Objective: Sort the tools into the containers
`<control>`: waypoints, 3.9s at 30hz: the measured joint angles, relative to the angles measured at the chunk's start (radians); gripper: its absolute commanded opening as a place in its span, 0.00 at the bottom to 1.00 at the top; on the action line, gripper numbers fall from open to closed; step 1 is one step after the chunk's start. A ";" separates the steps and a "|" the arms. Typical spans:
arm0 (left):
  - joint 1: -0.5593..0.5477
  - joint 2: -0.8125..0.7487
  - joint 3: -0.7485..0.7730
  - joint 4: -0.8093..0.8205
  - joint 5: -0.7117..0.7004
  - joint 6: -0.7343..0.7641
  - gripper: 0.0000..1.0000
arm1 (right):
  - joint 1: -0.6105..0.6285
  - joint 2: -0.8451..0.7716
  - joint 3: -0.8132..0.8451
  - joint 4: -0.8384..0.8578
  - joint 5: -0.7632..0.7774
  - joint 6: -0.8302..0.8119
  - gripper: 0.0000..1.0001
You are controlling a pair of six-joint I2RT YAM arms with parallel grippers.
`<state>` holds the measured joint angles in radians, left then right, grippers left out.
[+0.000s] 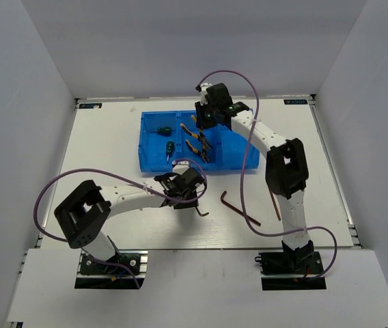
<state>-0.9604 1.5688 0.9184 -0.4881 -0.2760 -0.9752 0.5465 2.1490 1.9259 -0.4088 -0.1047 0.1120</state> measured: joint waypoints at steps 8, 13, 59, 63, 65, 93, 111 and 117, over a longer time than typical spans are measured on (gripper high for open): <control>0.009 0.111 0.060 -0.017 0.003 0.006 0.48 | -0.008 -0.016 -0.034 -0.008 -0.001 -0.016 0.50; 0.010 0.177 0.160 -0.037 -0.010 0.013 0.41 | -0.019 -0.312 -0.277 -0.007 -0.050 -0.026 0.47; -0.032 0.126 0.194 -0.322 -0.037 -0.192 0.53 | 0.049 -0.811 -1.299 0.024 -0.148 -0.320 0.44; -0.032 0.124 0.177 -0.320 -0.036 -0.197 0.55 | 0.089 -0.772 -1.277 0.080 -0.072 -0.322 0.37; -0.032 0.124 0.174 -0.319 -0.035 -0.198 0.55 | 0.113 -0.750 -1.258 0.095 -0.010 -0.321 0.18; -0.023 0.101 0.125 -0.193 -0.003 -0.254 0.55 | 0.002 -0.608 -0.674 -0.126 0.275 -0.299 0.00; -0.003 0.237 0.230 -0.248 -0.005 -0.256 0.43 | -0.158 -0.188 -0.109 -0.270 0.076 -0.213 0.63; -0.003 0.260 0.255 -0.267 0.002 -0.256 0.30 | -0.242 -0.415 -0.330 -0.254 -0.010 -0.158 0.63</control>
<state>-0.9630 1.8290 1.1736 -0.7555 -0.2741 -1.2312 0.3046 1.7340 1.5963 -0.6628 -0.1146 -0.0463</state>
